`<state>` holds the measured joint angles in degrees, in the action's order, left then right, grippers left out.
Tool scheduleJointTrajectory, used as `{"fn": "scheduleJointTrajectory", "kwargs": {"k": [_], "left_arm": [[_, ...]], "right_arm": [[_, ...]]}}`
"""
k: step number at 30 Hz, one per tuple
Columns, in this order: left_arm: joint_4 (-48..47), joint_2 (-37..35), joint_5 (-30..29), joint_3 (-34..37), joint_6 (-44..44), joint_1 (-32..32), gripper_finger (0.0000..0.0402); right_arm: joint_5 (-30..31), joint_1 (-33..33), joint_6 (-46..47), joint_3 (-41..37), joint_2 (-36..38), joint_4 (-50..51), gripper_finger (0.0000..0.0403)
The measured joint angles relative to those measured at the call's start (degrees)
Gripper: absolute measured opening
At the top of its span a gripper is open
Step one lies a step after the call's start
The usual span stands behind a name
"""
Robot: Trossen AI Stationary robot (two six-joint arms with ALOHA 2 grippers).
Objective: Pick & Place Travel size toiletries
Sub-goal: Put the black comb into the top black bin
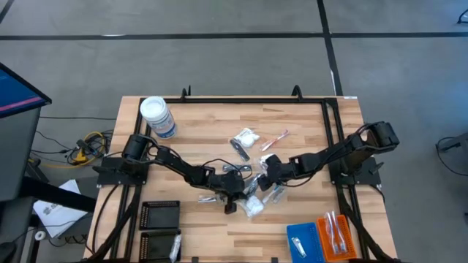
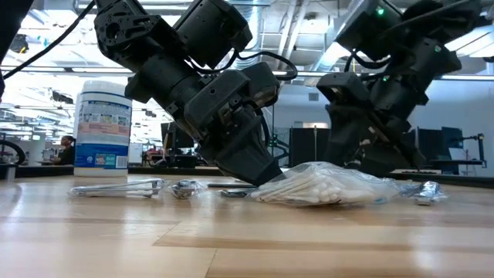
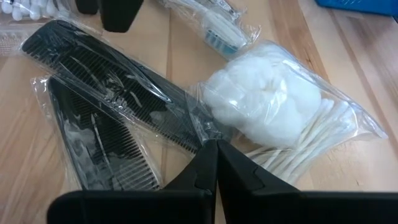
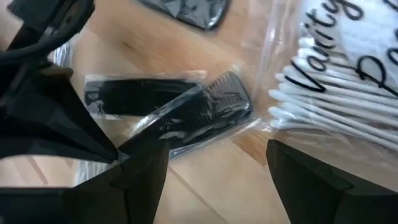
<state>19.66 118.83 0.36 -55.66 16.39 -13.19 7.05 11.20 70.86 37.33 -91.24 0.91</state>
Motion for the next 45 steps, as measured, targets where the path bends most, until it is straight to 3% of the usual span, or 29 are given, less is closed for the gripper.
{"fn": "scheduleJointTrajectory", "kwargs": {"k": [13, 25, 39, 42, 45], "left_arm": [[-0.01, 0.00, 0.04, 0.02, -1.08, 0.09, 0.0003], [0.02, 0.00, 0.75, 0.04, -2.81, 1.63, 0.0003], [-0.02, 0.00, 0.35, 0.07, -4.16, 1.55, 0.0003], [-0.02, 0.00, 0.28, 0.07, -4.27, 1.55, 0.0003], [-0.02, 0.00, 0.24, 0.07, -4.88, 1.55, 0.0003]], "right_arm": [[1.48, -0.75, 4.41, -2.96, -0.04, -6.73, 0.0265], [0.72, -2.45, 3.99, -2.59, -8.19, -20.43, 0.0265], [0.10, -2.27, -0.82, 0.86, -8.79, -19.01, 0.0265], [0.13, -2.26, -0.95, 0.86, -8.79, -19.00, 0.0253], [0.14, -2.39, -1.06, 0.86, -8.85, -18.95, 0.0215]]}}
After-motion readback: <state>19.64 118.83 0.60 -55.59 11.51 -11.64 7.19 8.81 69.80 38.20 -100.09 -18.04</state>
